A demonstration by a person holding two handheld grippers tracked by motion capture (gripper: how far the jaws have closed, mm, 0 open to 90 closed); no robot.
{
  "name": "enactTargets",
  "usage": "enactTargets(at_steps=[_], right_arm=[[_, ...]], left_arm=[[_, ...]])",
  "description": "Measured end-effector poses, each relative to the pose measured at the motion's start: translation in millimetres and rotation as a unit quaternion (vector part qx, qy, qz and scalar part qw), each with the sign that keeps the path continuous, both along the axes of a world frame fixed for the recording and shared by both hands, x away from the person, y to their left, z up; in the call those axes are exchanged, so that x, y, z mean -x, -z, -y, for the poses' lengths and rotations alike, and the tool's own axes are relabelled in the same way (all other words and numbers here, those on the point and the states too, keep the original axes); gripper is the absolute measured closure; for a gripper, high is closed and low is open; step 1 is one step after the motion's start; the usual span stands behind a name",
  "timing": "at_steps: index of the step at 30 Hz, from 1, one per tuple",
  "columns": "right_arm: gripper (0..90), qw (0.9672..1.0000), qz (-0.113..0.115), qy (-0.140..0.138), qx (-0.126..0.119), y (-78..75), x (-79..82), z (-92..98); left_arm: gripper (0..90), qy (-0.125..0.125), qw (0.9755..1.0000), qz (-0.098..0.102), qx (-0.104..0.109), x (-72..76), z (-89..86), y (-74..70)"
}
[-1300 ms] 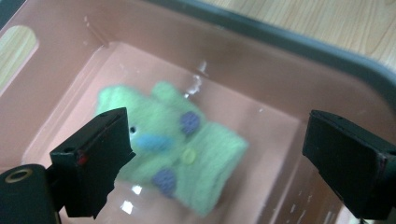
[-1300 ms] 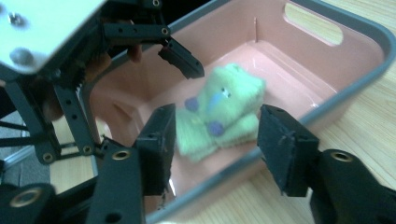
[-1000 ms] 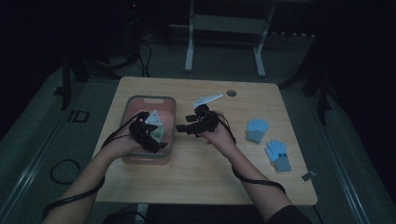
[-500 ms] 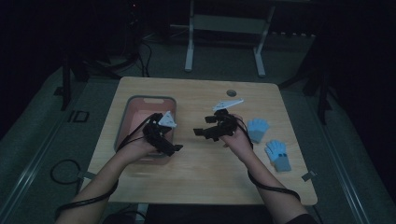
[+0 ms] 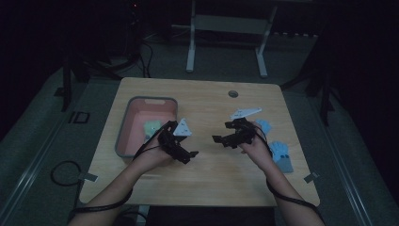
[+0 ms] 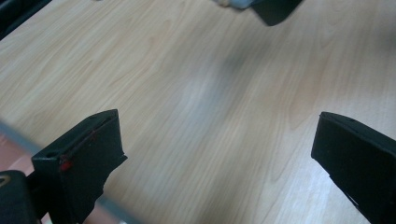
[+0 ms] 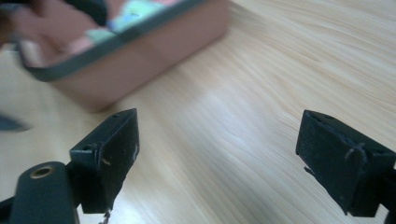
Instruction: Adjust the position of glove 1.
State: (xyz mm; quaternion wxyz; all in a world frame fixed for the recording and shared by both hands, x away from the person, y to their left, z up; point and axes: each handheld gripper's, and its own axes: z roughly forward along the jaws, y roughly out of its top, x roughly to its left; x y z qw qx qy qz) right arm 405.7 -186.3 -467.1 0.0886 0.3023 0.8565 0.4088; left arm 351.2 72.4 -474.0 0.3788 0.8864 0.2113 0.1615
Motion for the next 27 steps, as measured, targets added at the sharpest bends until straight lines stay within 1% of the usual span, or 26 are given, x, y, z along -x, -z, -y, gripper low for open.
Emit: enactTargets(at_steps=[1, 2, 3, 4, 6, 8, 9, 10, 11, 12, 13, 14, 16, 17, 19, 20, 21, 22, 23, 24, 25, 26, 27], right_arm=[[12.3, 0.9999, 0.002, 0.01, 0.003, 0.6, 1.9, 1.9], [10.4, 0.9999, 0.007, 0.011, 0.001, 1.4, 3.0, 4.9], [10.4, 0.9998, 0.005, 0.017, -0.01, 2.0, 4.2, 8.1], [10.4, 0.9997, -0.003, 0.017, -0.017, 2.8, 4.5, 11.6], [10.4, 0.9995, 0.003, 0.027, -0.016, 4.7, 6.4, 17.6], [10.4, 0.9991, -0.003, 0.03, -0.029, 5.7, 7.2, 25.3], [11.2, 0.999, 0.0, 0.034, -0.03, 5.6, 8.3, 28.7], [14.9, 0.999, 0.0, 0.031, -0.033, 5.4, 9.2, 32.6], [15.2, 0.9987, 0.006, 0.034, -0.036, 4.8, 10.3, 36.8], [20.5, 0.9985, 0.014, 0.04, -0.034, 4.0, 11.3, 40.7], [20.5, 0.9985, 0.014, 0.04, -0.034, 4.0, 11.3, 40.7], [29.3, 0.9978, 0.025, 0.054, -0.028, 2.3, 12.8, 52.3], [35.9, 0.9977, 0.027, 0.057, -0.024, 2.4, 12.6, 57.7], [36.8, 0.9974, 0.028, 0.063, -0.021, 2.9, 12.2, 62.3], [44.5, 0.9969, 0.03, 0.072, -0.012, 5.0, 10.7, 71.5], [44.8, 0.9965, 0.031, 0.077, -0.01, 6.0, 9.9, 76.0], [49.3, 0.996, 0.034, 0.082, -0.009, 7.1, 8.7, 80.8], [51.7, 0.9959, 0.036, 0.084, -0.002, 8.1, 7.4, 85.4], [52.5, 0.9952, 0.041, 0.088, 0.008, 9.3, 5.7, 89.8], [55.3, 0.9943, 0.045, 0.096, 0.014, 10.5, 3.7, 94.2], [55.5, 0.994, 0.044, 0.098, 0.018, 11.7, 0.7, 98.8], [56.9, 0.9938, 0.044, 0.1, 0.022, 12.8, -2.5, 102.9], [59.0, 0.9931, 0.046, 0.104, 0.028, 13.6, -5.7, 106.8]], left_arm=[[2.4, 0.0, 1.0, -0.003, -0.001, 0.2, 2.7, 1.5], [2.4, 0.0, 1.0, -0.008, 0.001, 0.4, 5.4, 3.0], [2.4, 0.0, 0.9999, -0.01, 0.002, 1.1, 8.1, 4.4], [2.4, 0.0, 0.9999, -0.01, 0.003, 2.2, 10.9, 5.5], [2.4, 0.005, 0.9998, -0.017, 0.011, 5.2, 16.8, 7.2], [2.4, 0.01, 0.9998, -0.016, 0.011, 8.8, 22.7, 8.8], [2.4, 0.01, 0.9996, -0.019, 0.016, 10.6, 25.9, 10.2], [2.4, 0.013, 0.9995, -0.024, 0.019, 12.1, 28.9, 11.7], [2.4, 0.018, 0.9994, -0.024, 0.017, 13.3, 31.5, 13.3], [2.4, 0.022, 0.9992, -0.026, 0.019, 14.7, 34.5, 15.3], [2.4, 0.022, 0.9992, -0.026, 0.019, 14.7, 34.5, 15.3], [2.4, 0.03, 0.9989, -0.031, 0.018, 17.1, 40.7, 20.3], [2.4, 0.036, 0.9986, -0.033, 0.019, 18.5, 43.5, 23.2], [2.4, 0.037, 0.9984, -0.036, 0.022, 19.6, 45.3, 25.3], [2.4, 0.039, 0.998, -0.041, 0.027, 21.4, 48.0, 29.8], [2.4, 0.039, 0.998, -0.042, 0.028, 22.7, 49.1, 32.4], [2.4, 0.039, 0.9979, -0.042, 0.029, 23.9, 50.3, 35.5], [2.4, 0.04, 0.9978, -0.045, 0.027, 24.7, 51.1, 38.6], [2.4, 0.039, 0.9978, -0.046, 0.029, 25.9, 51.7, 41.9], [2.4, 0.039, 0.9975, -0.048, 0.033, 26.8, 52.3, 45.2], [2.4, 0.038, 0.9973, -0.053, 0.033, 27.3, 52.6, 48.2], [2.4, 0.037, 0.9971, -0.055, 0.038, 28.1, 53.2, 51.5], [2.4, 0.039, 0.9971, -0.054, 0.036, 28.5, 52.8, 54.0]])
